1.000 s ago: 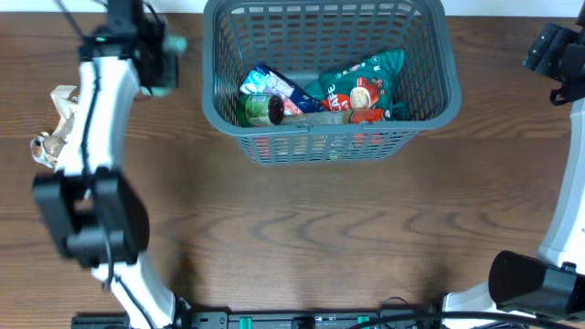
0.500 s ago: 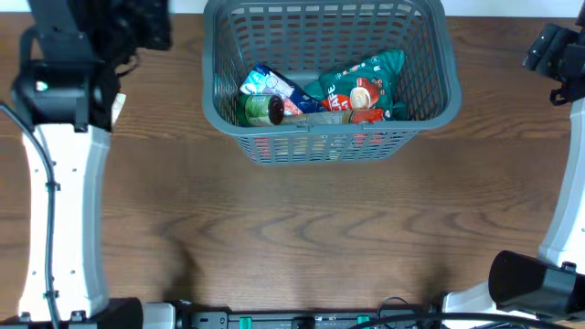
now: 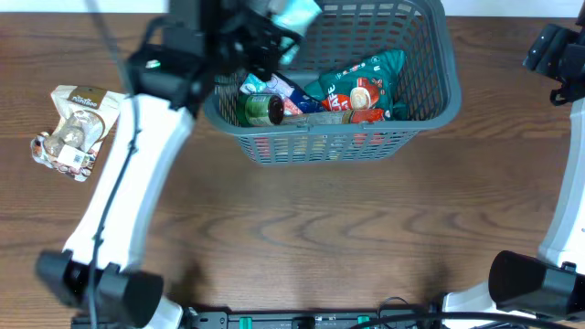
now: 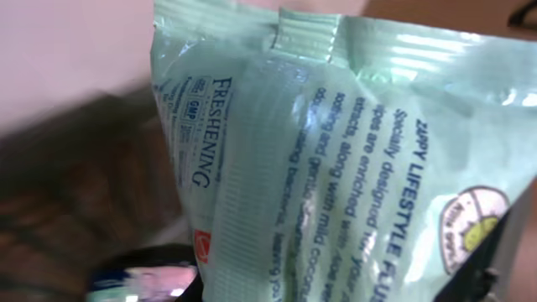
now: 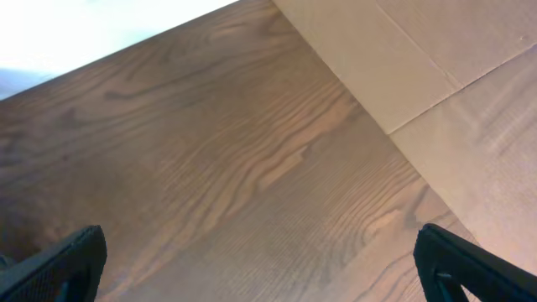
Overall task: Pack container
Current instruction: 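Carry the wipe pouch with the left gripper and release into the basket, then move the left gripper to the Pantree bag and grasp it, then lift the Pantree bag with the left gripper and drop it into the basket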
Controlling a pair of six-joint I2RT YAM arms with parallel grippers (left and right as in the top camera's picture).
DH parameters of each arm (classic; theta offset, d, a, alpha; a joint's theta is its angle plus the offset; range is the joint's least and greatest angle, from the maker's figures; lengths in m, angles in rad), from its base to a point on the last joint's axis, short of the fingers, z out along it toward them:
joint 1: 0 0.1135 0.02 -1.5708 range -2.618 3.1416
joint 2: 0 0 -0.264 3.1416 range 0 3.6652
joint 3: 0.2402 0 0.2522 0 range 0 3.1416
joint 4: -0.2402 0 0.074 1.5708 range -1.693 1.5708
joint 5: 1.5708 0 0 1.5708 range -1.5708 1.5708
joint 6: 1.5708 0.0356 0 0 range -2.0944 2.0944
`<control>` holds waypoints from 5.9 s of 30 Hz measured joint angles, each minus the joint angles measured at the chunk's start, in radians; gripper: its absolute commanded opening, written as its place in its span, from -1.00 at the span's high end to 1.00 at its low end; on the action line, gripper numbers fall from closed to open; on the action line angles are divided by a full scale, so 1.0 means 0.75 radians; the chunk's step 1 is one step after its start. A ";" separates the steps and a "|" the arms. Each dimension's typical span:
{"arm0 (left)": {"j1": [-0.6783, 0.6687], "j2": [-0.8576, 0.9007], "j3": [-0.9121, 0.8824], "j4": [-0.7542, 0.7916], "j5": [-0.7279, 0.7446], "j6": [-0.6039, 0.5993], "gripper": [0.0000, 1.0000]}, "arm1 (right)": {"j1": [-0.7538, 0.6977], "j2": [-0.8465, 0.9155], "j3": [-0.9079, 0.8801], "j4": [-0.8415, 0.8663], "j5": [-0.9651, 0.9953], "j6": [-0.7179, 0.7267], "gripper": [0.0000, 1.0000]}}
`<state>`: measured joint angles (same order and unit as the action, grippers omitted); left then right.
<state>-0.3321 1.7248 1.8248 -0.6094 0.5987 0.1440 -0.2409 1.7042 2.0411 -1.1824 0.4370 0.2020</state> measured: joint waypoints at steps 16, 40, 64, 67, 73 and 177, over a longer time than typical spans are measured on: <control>-0.083 0.288 -0.002 -0.114 -0.081 0.014 0.78 | 0.000 0.000 0.000 0.000 0.000 0.000 -0.98; 0.002 -0.028 -0.002 -0.116 -0.357 -0.032 -0.97 | 0.000 0.000 0.000 0.000 0.000 0.000 -0.99; 0.919 -0.266 0.002 -0.415 -1.368 -0.249 -0.97 | 0.000 0.000 0.000 0.000 0.000 0.000 -0.98; 1.004 -0.211 0.002 -0.415 -1.360 -0.182 -0.97 | 0.000 0.000 0.000 0.000 0.000 0.000 -0.98; 1.054 -0.060 0.002 -0.411 -1.313 0.083 -0.97 | 0.000 0.000 0.000 0.000 0.000 0.000 -0.99; 0.642 -0.333 0.021 0.119 -0.170 0.334 0.89 | 0.000 0.000 0.000 0.000 0.000 0.000 -0.98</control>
<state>0.1493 1.4754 1.8404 -0.5205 0.4713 0.3946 -0.2409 1.7042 2.0411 -1.1824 0.4370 0.2020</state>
